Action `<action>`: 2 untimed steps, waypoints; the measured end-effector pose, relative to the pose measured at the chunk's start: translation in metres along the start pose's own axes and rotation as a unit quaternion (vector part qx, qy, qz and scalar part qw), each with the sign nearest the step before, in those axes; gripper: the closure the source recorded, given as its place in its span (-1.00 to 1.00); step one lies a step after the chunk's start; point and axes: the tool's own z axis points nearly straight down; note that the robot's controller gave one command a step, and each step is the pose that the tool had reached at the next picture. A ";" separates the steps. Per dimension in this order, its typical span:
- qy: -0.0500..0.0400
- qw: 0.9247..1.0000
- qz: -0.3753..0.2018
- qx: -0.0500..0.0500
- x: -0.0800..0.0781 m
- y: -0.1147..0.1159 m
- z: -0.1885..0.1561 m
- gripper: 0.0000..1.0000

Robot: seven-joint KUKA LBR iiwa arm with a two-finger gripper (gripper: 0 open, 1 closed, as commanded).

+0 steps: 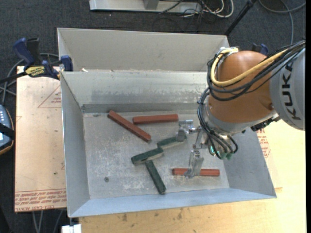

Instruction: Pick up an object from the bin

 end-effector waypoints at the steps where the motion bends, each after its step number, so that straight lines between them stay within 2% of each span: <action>1: 0.000 0.999 -0.043 0.000 -0.011 -0.049 0.151 -1.00; 2: -0.004 0.999 -0.044 0.000 -0.031 -0.078 0.169 -1.00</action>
Offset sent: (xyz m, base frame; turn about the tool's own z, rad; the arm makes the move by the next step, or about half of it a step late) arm 0.0116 -0.0479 -0.1467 -0.0892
